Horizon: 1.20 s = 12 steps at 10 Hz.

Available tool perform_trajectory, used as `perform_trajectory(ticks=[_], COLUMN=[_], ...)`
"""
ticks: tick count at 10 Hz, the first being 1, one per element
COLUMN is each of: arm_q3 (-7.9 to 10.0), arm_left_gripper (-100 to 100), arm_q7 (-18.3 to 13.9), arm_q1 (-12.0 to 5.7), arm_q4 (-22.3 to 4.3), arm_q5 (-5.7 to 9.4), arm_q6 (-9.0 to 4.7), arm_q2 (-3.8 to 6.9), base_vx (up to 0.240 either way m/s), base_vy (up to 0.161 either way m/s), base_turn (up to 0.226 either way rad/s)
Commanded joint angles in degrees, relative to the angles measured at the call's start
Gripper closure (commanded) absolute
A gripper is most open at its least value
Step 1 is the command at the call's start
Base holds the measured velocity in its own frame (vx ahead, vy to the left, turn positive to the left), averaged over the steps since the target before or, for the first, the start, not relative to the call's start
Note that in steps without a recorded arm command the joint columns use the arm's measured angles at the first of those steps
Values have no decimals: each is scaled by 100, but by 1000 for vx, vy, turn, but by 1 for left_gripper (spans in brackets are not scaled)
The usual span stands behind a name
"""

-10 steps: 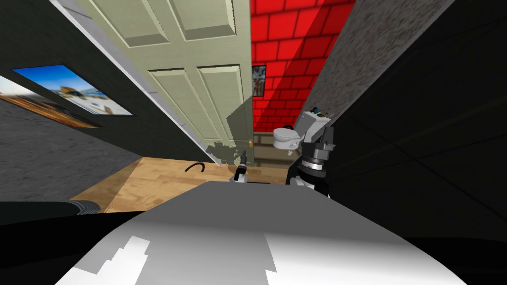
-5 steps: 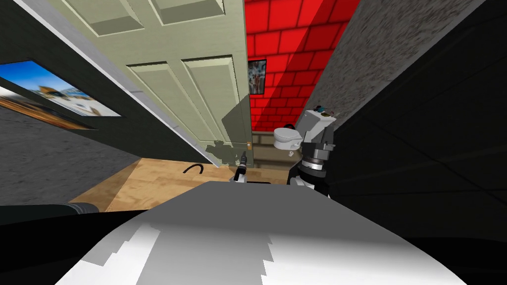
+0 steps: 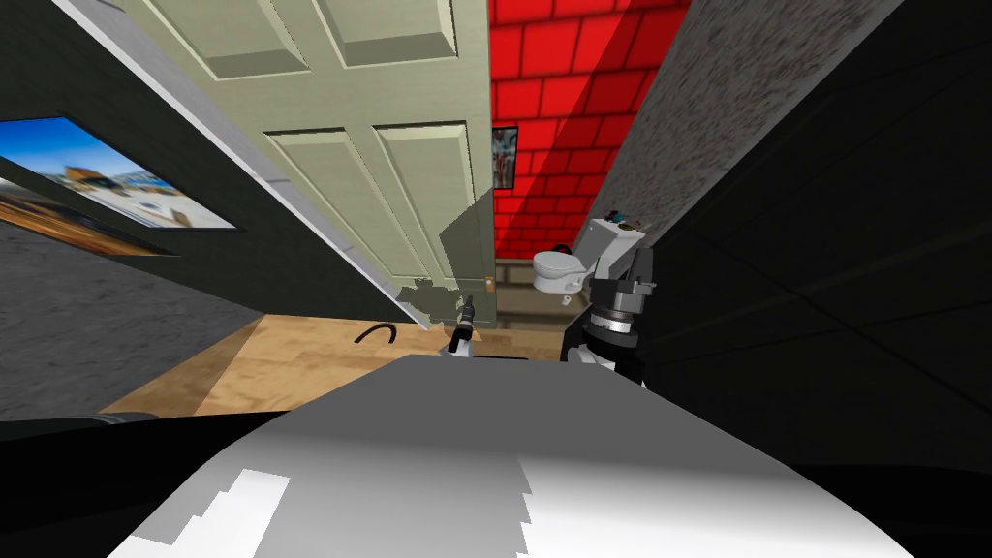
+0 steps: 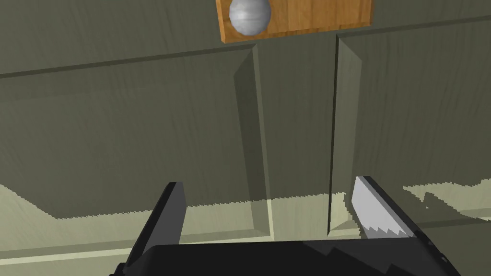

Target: Pull the door open

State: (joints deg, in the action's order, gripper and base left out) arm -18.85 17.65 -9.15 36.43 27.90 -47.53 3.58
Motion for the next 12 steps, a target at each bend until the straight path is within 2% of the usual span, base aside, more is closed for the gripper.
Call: perform_trajectory(ticks=[1, 3, 4, 7, 8, 9, 10, 12], arm_q3=[40, 40, 91, 234, 234, 306, 376, 376], arm_left_gripper=[-100, -100, -100, -100, -100, -100, -100, -100], arm_q7=[-44, -44, -57, -88, -88, -102, -112, -112], arm_q1=[-53, -53, -65, -100, -100, -117, -134, -134], arm_q4=[-120, -120, -138, -187, -187, -209, -228, -228], arm_q5=[25, 25, 54, 132, 132, 170, 207, 207], arm_q6=[-28, -28, -8, 40, 40, 55, 60, 60], arm_q2=[172, 172, 338, 731, 731, 879, 968, 968], base_vx=[-12, -2, -4, -16, -18, -14, -20, -12], base_vy=[14, 4, 3, 21, 21, 14, 20, 13], base_turn=[-56, -9, -77, -83, -35, -80, -137, -7])
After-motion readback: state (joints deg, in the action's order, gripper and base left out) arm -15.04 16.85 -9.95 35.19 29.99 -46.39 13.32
